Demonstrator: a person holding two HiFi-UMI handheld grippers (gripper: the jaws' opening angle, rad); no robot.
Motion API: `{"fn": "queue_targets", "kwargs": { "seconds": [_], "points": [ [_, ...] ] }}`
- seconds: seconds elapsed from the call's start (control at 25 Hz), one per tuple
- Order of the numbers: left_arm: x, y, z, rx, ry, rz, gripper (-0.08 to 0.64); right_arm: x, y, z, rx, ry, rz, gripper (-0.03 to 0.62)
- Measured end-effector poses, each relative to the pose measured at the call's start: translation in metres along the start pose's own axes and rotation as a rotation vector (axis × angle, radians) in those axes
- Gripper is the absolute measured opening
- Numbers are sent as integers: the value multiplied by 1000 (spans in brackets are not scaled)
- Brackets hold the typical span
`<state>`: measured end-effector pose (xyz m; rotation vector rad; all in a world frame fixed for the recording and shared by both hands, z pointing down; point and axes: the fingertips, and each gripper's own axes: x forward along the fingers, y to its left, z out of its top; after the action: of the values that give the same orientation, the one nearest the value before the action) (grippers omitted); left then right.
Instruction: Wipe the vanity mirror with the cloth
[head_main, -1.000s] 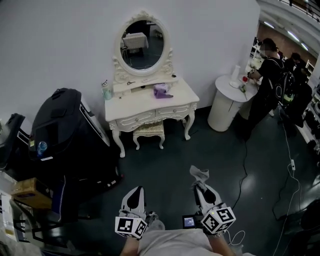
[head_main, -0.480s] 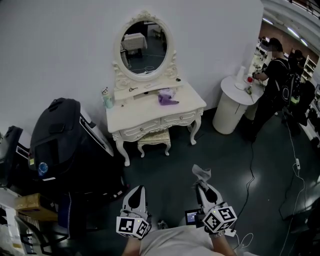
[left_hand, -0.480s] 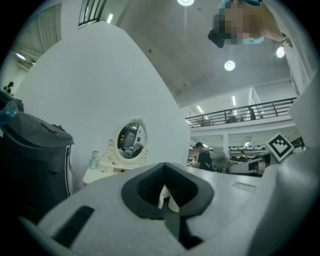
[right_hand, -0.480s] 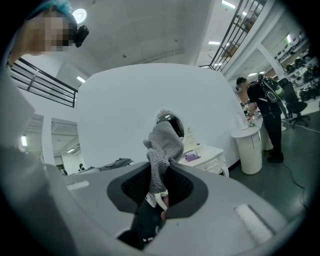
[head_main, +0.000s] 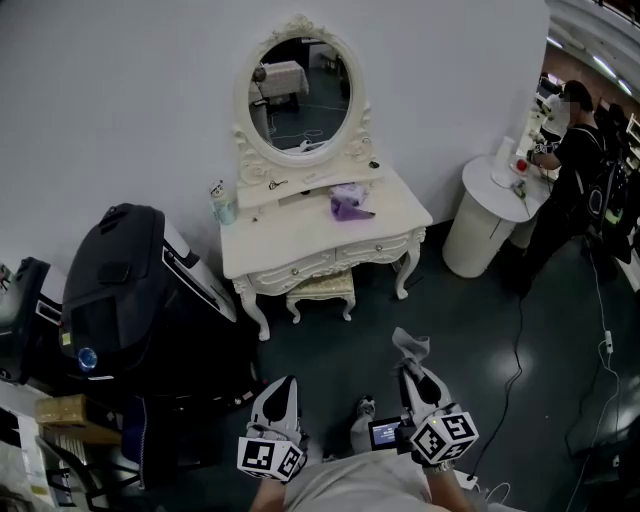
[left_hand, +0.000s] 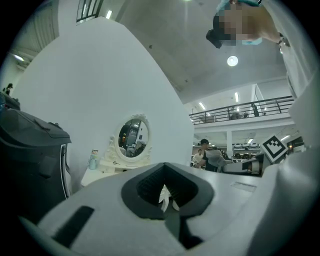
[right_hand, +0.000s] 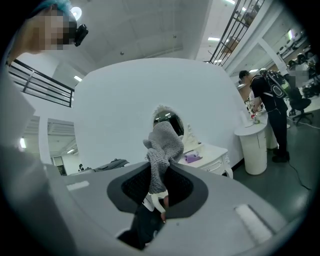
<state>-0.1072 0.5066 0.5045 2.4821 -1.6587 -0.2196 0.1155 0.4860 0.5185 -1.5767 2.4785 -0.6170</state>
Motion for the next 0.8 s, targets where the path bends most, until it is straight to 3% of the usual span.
{"fn": "queue_targets", "kwargs": {
  "seconds": [0.4, 0.6, 0.8],
  "points": [
    [122, 42, 26, 36, -37, 111, 0, 136, -51, 50, -9, 34, 127, 72],
    [168, 51, 34, 39, -74, 182, 0, 188, -76, 75, -55, 62, 193, 72],
    [205, 59, 30, 39, -62, 204, 0, 223, -92, 89, -56, 76, 211, 72]
  ]
}}
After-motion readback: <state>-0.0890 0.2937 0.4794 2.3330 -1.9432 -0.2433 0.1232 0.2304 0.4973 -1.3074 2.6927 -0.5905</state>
